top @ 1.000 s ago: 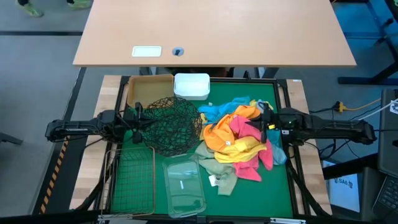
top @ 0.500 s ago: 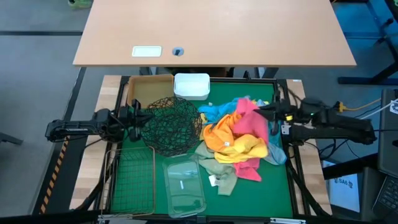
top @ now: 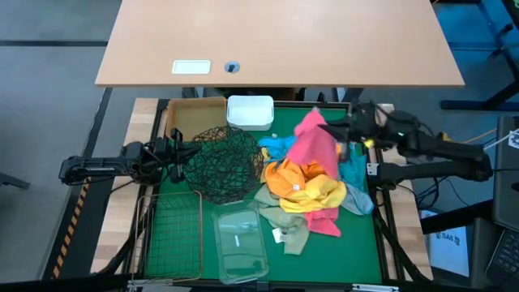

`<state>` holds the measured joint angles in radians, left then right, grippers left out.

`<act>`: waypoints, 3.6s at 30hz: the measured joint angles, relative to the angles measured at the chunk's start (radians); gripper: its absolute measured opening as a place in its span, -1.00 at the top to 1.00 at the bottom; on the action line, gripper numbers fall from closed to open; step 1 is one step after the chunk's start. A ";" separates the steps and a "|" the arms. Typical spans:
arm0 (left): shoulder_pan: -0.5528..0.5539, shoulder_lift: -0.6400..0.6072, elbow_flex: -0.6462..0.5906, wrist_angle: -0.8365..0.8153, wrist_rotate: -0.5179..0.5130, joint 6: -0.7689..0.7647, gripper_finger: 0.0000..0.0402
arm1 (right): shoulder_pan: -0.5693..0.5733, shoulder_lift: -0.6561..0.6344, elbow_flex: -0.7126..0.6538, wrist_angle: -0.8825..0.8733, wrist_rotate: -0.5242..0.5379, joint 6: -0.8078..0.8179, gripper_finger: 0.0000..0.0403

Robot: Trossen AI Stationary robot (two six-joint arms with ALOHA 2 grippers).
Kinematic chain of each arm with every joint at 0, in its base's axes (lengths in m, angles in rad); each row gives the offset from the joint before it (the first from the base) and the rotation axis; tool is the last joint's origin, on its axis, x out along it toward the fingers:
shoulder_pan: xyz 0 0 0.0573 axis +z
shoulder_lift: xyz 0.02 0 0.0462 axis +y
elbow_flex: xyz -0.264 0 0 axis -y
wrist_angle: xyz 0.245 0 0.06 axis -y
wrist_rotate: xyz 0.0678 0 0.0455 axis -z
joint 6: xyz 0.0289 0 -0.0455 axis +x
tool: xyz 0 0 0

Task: Sort microfiber towel by color & place in baskets
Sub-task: Put the pink microfiber towel into the white bin

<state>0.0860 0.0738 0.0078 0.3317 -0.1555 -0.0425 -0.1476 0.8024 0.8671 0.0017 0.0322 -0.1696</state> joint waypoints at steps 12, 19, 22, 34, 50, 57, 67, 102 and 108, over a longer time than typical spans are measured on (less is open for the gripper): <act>0.001 0.000 0.000 -0.002 0.000 0.000 1.00 | -0.295 0.479 0.407 -0.003 -0.309 -0.014 0.99; 0.001 0.000 0.000 -0.002 0.000 0.000 1.00 | -0.373 0.735 0.655 -0.004 -0.417 -0.014 1.00; 0.001 0.000 0.000 -0.005 0.000 0.000 1.00 | -0.395 0.826 0.751 -0.003 -0.440 -0.015 1.00; 0.001 0.000 0.000 -0.009 0.000 0.000 1.00 | -0.457 1.080 0.954 0.042 -0.459 -0.019 1.00; 0.000 0.000 0.000 -0.009 0.000 0.000 1.00 | -0.468 1.213 0.954 0.149 -0.499 -0.019 1.00; 0.000 0.000 0.000 -0.009 0.000 0.000 1.00 | -0.468 1.225 0.954 0.048 -0.530 -0.055 1.00; 0.000 0.000 0.000 -0.009 0.000 0.000 1.00 | -0.468 1.230 0.954 -0.224 -0.562 -0.161 1.00; 0.001 0.000 0.000 -0.009 -0.019 0.000 1.00 | -0.458 1.288 0.953 -0.312 -0.308 -0.167 1.00; 0.000 0.000 0.000 -0.010 -0.019 0.000 1.00 | -0.431 1.341 0.953 -0.336 -0.342 -0.230 1.00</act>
<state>0.0860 0.0742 0.0078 0.3216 -0.1741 -0.0422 -0.5790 2.1437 1.8198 -0.3343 -0.3100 -0.3995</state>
